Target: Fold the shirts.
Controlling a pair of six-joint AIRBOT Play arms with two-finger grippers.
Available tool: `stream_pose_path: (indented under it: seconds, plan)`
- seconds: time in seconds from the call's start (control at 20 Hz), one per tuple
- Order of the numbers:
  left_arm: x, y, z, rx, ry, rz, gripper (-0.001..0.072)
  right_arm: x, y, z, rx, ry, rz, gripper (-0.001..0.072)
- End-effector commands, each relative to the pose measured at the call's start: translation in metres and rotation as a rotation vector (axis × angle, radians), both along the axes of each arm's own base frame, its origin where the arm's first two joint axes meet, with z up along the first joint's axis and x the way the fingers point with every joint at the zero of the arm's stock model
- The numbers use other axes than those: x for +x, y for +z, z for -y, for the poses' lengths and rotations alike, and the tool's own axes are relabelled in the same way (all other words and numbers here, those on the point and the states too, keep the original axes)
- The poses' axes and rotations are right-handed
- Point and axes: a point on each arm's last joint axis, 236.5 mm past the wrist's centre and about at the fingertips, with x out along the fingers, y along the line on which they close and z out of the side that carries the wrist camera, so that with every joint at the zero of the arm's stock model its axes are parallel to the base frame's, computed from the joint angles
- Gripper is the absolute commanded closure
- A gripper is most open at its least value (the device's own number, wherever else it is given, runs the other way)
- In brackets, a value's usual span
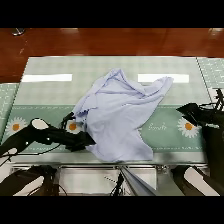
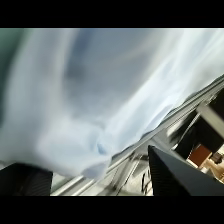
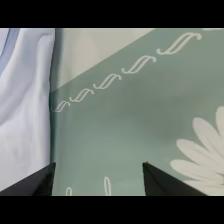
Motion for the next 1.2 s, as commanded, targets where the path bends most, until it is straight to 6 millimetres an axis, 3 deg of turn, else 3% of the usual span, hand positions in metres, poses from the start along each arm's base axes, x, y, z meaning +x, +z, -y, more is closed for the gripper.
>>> stream_pose_path:
  seconds: [0.0,0.05,0.1,0.25,0.45,0.55,0.75,0.9,1.1,1.15]
  plan:
    - [0.035,-0.010,0.026,0.044,0.103,0.178,0.0114,0.001,0.001,-0.001,0.008,-0.006,0.007,0.0084]
    - [0.043,-0.007,0.027,0.047,0.113,0.204,0.0648,0.001,0.001,-0.001,0.008,-0.006,0.007,0.0084]
    - [0.053,-0.002,0.026,0.041,0.120,0.229,0.0680,0.002,0.001,-0.001,0.009,-0.011,0.011,0.0084]
    - [0.092,0.024,0.013,-0.003,0.165,0.298,0.0680,0.012,0.005,-0.001,0.035,-0.036,0.035,0.0084]
    - [0.140,0.046,-0.025,-0.014,0.281,0.366,0.0681,0.039,-0.001,-0.012,0.049,0.019,0.027,0.0084]
    - [0.144,0.048,-0.035,-0.024,0.310,0.355,0.0681,0.067,-0.008,-0.023,0.050,0.047,0.010,0.0084]
    - [0.137,0.049,-0.034,-0.038,0.278,0.349,0.0680,0.116,-0.025,-0.047,0.075,0.111,-0.040,0.0084]
    - [0.137,0.049,-0.034,-0.037,0.278,0.348,0.0680,0.128,-0.047,-0.069,0.065,0.190,-0.119,0.0084]
    - [0.137,0.049,-0.034,-0.038,0.278,0.348,0.0681,0.136,-0.058,-0.097,0.068,0.263,-0.139,0.0086]
    - [0.137,0.049,-0.034,-0.038,0.279,0.348,0.0680,0.136,-0.058,-0.102,0.067,0.276,-0.138,0.0136]
